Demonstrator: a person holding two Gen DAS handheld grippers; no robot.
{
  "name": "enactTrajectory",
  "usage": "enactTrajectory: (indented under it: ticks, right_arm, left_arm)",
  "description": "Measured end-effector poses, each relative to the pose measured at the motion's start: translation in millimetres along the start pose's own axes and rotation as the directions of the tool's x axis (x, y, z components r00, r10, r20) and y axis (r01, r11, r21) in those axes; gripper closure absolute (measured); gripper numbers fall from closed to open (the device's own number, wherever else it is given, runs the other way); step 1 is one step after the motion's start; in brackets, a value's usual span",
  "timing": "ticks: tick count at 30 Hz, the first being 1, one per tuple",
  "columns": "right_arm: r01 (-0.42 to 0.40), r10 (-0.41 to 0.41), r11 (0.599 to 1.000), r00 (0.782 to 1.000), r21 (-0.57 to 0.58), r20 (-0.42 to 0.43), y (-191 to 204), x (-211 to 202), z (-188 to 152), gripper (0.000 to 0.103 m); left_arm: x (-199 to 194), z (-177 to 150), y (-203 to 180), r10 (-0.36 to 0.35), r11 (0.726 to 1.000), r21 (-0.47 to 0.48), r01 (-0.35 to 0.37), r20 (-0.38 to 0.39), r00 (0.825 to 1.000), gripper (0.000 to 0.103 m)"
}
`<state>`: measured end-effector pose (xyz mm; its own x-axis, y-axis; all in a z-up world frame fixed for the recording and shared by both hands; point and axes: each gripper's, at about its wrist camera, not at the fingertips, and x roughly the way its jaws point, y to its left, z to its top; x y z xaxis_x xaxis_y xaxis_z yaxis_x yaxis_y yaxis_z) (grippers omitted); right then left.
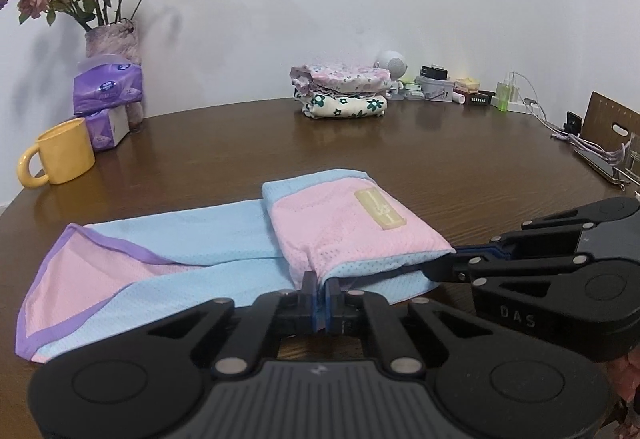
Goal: Fold clothes
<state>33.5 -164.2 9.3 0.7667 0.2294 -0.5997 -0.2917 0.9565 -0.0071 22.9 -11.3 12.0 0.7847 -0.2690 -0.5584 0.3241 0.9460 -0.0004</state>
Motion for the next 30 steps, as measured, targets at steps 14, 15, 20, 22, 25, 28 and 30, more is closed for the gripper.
enactTrajectory:
  ticks: [14, 15, 20, 22, 25, 28, 30]
  right_arm:
    - [-0.111, 0.107, 0.990, 0.993, 0.091, 0.057, -31, -35, 13, 0.065]
    - [-0.098, 0.092, 0.991, 0.994, 0.096, 0.064, -33, -34, 17, 0.065]
    - [-0.103, 0.100, 0.984, 0.995, 0.145, 0.025, -32, -2, 32, 0.067]
    - [-0.096, 0.095, 0.982, 0.995, 0.163, 0.018, -33, 9, 36, 0.067]
    - [-0.105, 0.106, 0.978, 0.994, 0.178, 0.000, -34, 19, 40, 0.076]
    - [-0.115, 0.120, 0.978, 0.993, 0.172, -0.020, -32, 25, 42, 0.081]
    - [-0.121, 0.126, 0.979, 0.992, 0.166, -0.018, -32, 24, 45, 0.081]
  left_arm:
    - [-34, 17, 26, -0.130, 0.989, -0.072, 0.130, 0.014, 0.991, 0.052]
    - [-32, 22, 25, -0.123, 0.989, -0.081, 0.124, 0.014, 0.992, 0.052]
    - [0, 43, 24, -0.097, 0.985, -0.143, 0.093, -0.019, 0.995, 0.056]
    - [13, 48, 26, -0.080, 0.984, -0.165, 0.071, -0.044, 0.996, 0.068]
    - [30, 49, 33, -0.096, 0.974, -0.217, 0.071, -0.107, 0.990, 0.087]
    - [36, 49, 41, -0.114, 0.967, -0.242, 0.083, -0.117, 0.987, 0.087]
    - [34, 51, 47, -0.138, 0.958, -0.265, 0.107, -0.100, 0.985, 0.084]
